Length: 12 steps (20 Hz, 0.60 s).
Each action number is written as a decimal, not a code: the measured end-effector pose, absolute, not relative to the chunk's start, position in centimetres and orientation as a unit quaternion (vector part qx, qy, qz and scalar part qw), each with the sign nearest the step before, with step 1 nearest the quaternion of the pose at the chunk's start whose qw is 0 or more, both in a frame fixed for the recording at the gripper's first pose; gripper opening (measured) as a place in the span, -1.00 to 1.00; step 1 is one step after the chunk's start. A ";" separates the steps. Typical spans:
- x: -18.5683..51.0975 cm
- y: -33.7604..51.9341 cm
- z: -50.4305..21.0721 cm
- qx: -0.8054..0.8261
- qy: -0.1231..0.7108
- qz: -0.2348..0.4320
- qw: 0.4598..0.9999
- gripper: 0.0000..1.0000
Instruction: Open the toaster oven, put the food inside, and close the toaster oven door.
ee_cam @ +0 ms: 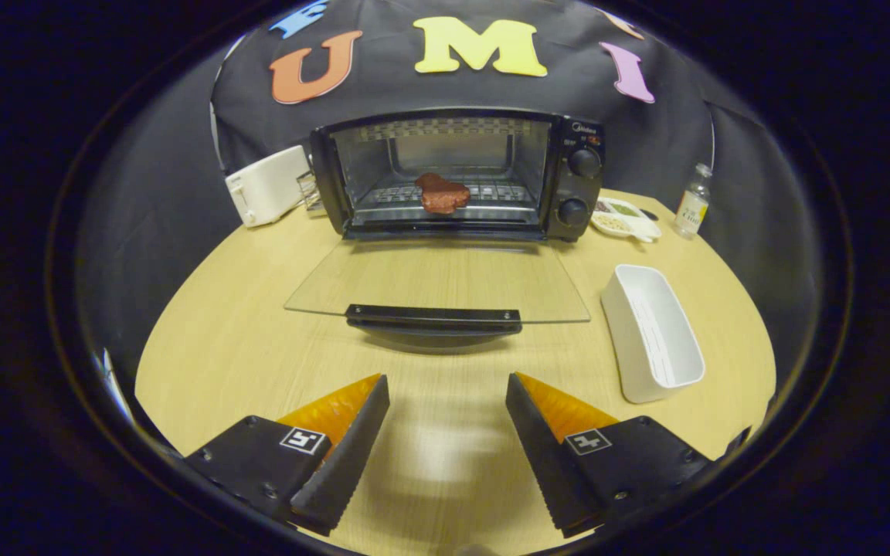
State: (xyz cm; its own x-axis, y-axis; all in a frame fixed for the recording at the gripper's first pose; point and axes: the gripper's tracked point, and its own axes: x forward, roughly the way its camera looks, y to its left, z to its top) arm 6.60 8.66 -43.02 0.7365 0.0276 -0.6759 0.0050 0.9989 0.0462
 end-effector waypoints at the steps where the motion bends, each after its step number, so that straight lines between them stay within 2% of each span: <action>1: 7.2 8.6 -43.3 0.021 0.364 0.002 0.931 0.95; 12: 9.9 9.5 -45.0 0.009 0.387 -0.005 0.922 0.95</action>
